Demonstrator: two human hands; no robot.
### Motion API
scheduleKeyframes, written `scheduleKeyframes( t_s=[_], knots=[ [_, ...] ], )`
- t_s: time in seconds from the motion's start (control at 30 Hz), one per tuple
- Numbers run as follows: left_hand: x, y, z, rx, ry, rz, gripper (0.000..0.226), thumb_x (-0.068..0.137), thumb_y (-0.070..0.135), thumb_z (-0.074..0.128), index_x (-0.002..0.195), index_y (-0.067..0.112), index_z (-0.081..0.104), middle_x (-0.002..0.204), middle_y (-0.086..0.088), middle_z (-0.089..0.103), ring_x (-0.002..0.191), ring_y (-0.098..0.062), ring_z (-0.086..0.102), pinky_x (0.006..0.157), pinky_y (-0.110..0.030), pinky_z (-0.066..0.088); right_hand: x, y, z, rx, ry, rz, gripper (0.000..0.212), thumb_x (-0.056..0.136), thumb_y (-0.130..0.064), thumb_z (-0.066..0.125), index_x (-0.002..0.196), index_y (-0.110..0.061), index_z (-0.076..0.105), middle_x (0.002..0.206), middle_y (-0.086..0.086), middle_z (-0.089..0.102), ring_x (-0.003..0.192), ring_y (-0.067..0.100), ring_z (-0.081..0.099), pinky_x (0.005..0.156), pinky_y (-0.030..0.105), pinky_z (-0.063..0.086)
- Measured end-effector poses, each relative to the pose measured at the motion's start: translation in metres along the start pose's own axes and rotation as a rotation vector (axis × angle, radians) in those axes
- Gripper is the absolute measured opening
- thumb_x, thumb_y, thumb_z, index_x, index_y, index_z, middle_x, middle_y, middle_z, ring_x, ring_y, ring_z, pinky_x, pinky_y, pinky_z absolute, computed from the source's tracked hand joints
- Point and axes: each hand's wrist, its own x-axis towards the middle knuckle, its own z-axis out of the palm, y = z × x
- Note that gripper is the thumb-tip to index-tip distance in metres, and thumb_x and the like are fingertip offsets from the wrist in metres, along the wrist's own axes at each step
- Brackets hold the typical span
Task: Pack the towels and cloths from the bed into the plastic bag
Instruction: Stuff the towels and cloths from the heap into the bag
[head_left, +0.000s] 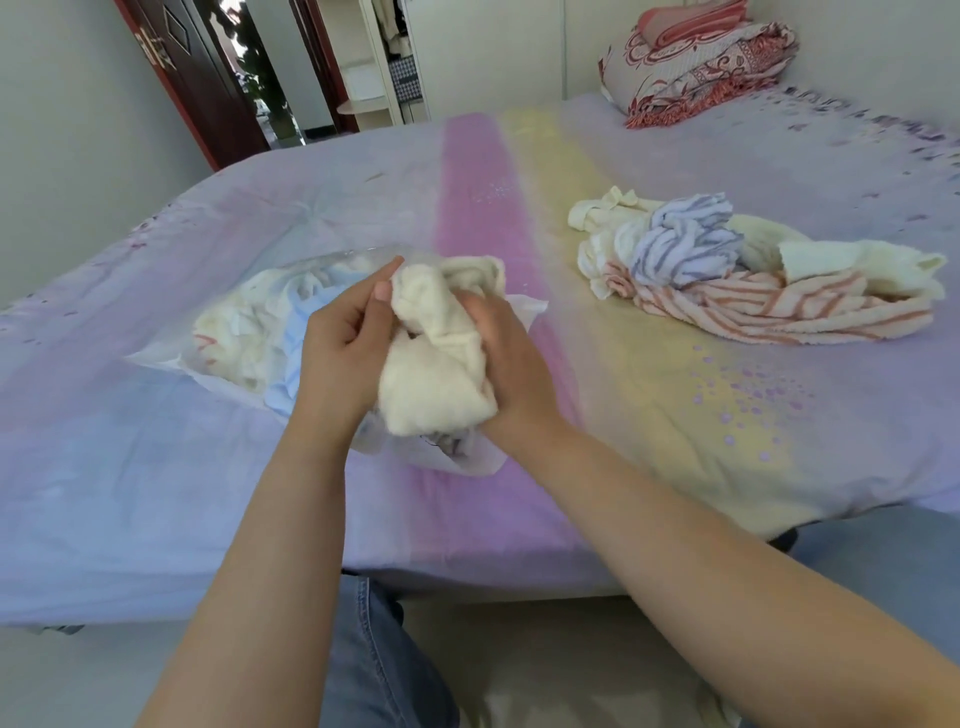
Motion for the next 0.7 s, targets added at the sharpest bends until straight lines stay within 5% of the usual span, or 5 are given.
scheduleKeyframes(
  t_s=[0.13,0.27,0.47,0.57,0.7],
  knots=[
    [-0.001,-0.003,-0.001,0.044,0.054,0.05,0.032,0.104,0.02,0.041,0.126,0.016,0.063,0.099,0.011,0.064,0.09,0.013,0.058,0.087,-0.006,0.044,0.015,0.019,0.052,-0.236,-0.092,0.071,0.071,0.077,-0.044,0.062,0.137,-0.02,0.034,0.127,0.008,0.053,0.114,0.03,0.047,0.09,0.036,0.038],
    [-0.001,-0.003,0.002,0.025,0.03,0.047,0.031,0.103,0.019,0.041,0.126,0.014,0.062,0.123,0.01,0.064,0.111,0.015,0.055,0.093,-0.007,0.041,0.023,0.019,0.058,-0.333,-0.074,0.204,0.067,0.082,-0.042,0.057,0.137,-0.019,0.026,0.127,0.009,0.05,0.105,0.03,0.051,0.079,0.039,0.041],
    [-0.001,-0.006,0.004,-0.004,0.061,0.043,0.032,0.104,0.02,0.041,0.126,0.013,0.063,0.123,0.01,0.065,0.111,0.009,0.057,0.093,-0.012,0.045,0.017,-0.002,0.047,0.694,0.139,0.486,0.058,0.079,-0.015,0.072,0.119,-0.016,0.03,0.107,0.001,0.054,0.091,0.02,0.061,0.073,0.037,0.055],
    [0.002,-0.008,0.005,-0.002,0.07,0.041,0.032,0.103,0.021,0.041,0.125,0.013,0.064,0.123,0.009,0.066,0.113,0.005,0.058,0.094,-0.014,0.045,-0.018,0.002,0.059,0.594,0.323,0.058,0.027,0.083,-0.002,0.059,0.099,-0.013,0.04,0.098,0.005,0.054,0.091,0.027,0.059,0.08,0.039,0.052],
    [0.003,-0.008,0.005,0.001,0.068,0.055,0.032,0.104,0.019,0.041,0.125,0.012,0.064,0.112,0.019,0.066,0.109,0.011,0.058,0.094,-0.012,0.044,-0.023,0.027,0.071,0.002,0.09,-0.271,0.036,0.092,-0.019,0.042,0.127,-0.016,0.049,0.142,0.007,0.045,0.138,0.025,0.034,0.115,0.051,0.019]
  ],
)
